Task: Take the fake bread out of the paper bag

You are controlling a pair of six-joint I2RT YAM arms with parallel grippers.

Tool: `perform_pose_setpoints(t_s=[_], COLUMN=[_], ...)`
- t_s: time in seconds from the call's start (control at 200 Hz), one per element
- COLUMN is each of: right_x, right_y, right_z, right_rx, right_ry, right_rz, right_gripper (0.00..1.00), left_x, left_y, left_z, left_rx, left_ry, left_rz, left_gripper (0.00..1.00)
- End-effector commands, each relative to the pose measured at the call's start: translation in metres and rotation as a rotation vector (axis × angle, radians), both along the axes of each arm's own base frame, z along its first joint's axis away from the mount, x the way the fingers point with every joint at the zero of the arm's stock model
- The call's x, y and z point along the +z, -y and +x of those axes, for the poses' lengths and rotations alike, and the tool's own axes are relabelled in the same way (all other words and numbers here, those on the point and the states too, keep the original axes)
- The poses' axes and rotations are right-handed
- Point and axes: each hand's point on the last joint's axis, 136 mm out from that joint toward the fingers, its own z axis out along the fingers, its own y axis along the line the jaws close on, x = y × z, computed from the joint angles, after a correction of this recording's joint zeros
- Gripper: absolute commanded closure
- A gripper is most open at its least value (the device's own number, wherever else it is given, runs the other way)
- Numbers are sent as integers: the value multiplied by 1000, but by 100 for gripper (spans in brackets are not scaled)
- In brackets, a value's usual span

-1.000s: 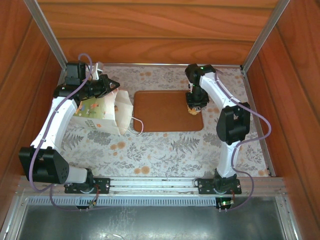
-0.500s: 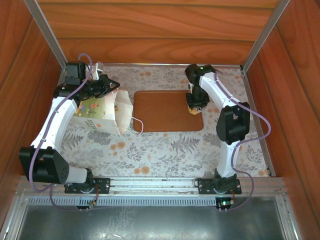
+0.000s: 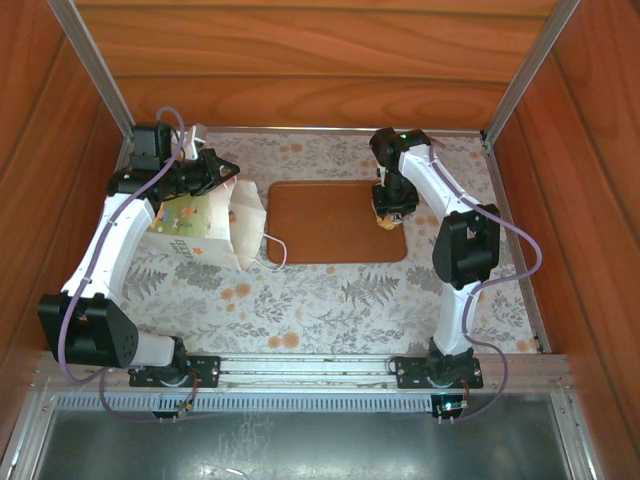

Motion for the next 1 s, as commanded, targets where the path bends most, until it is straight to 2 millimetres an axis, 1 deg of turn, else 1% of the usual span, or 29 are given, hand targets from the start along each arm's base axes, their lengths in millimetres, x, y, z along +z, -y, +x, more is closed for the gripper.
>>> perform_pose_setpoints(t_s=[0.0,0.07,0.205,0.43,0.48,0.565,0.67,0.725,0.79,0.855,0.995], right_x=[9,6,-1,-3,-1,3,10,16,20,16,1], right_y=[6,6,5,7,8,3,1,2,-1,-3,4], right_z=[0,1,5,12,14,13,15,12,12,13,11], right_rx=[18,20,13,0,-7,-3,10,6,12,28,24], right_ry=[23,17,12,28,33,34,68,65,89,94,31], right_rz=[-4,-10,-6,-17,-23,9,24,28,53,63,8], right_gripper=[54,55,55,54,55,55,57,57,57,56,55], left_x=[11,11,11,10,10,10,10,11,10,9,8], left_y=[3,4,4,3,4,3,3,3,3,3,4], left_z=[-1,-2,-2,-1,-1,-1,-2,-3,-3,-2,-2], left_rx=[-16,-16,-17,-14,-15,-14,-13,-13,-11,-11,-15], left_ry=[42,42,40,38,39,38,40,42,40,38,34], left_rz=[-13,-14,-16,-14,-15,-14,-13,-13,-12,-10,-14], left_gripper=[100,100,100,100,100,100,100,100,100,100,100])
